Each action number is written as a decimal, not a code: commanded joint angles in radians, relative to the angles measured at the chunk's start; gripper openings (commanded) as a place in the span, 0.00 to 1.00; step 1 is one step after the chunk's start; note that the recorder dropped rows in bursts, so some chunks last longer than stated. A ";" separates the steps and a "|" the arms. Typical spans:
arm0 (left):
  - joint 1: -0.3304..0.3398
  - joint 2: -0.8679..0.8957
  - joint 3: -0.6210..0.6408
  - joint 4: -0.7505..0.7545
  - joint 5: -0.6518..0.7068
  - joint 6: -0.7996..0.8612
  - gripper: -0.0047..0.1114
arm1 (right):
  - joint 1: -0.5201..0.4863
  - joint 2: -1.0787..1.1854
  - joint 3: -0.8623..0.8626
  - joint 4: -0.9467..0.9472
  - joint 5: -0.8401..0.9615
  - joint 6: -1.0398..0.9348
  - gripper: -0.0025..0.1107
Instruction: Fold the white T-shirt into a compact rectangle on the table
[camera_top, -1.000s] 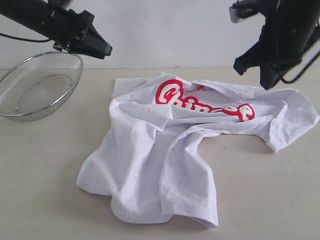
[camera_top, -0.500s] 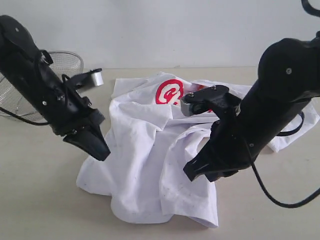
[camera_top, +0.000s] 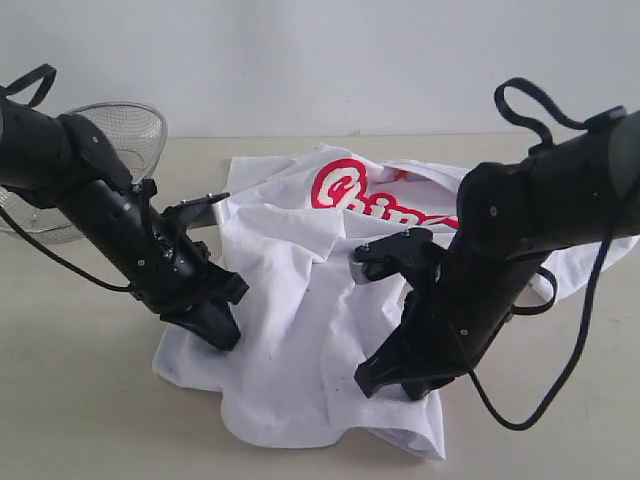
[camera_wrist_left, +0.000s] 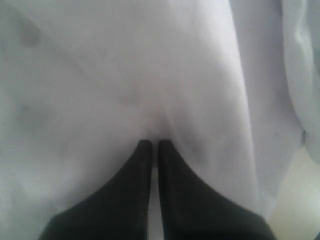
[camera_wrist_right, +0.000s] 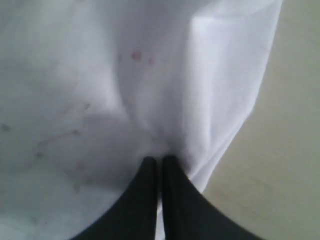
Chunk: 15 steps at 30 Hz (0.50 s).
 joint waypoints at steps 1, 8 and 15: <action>-0.005 0.013 0.000 -0.010 -0.018 -0.007 0.08 | -0.001 0.047 0.004 -0.002 0.048 -0.002 0.02; -0.003 0.013 -0.002 -0.005 -0.050 -0.011 0.08 | -0.001 0.059 0.004 -0.385 0.158 0.325 0.02; -0.003 0.013 -0.002 -0.005 -0.060 -0.011 0.08 | -0.049 0.059 0.004 -0.606 0.234 0.510 0.02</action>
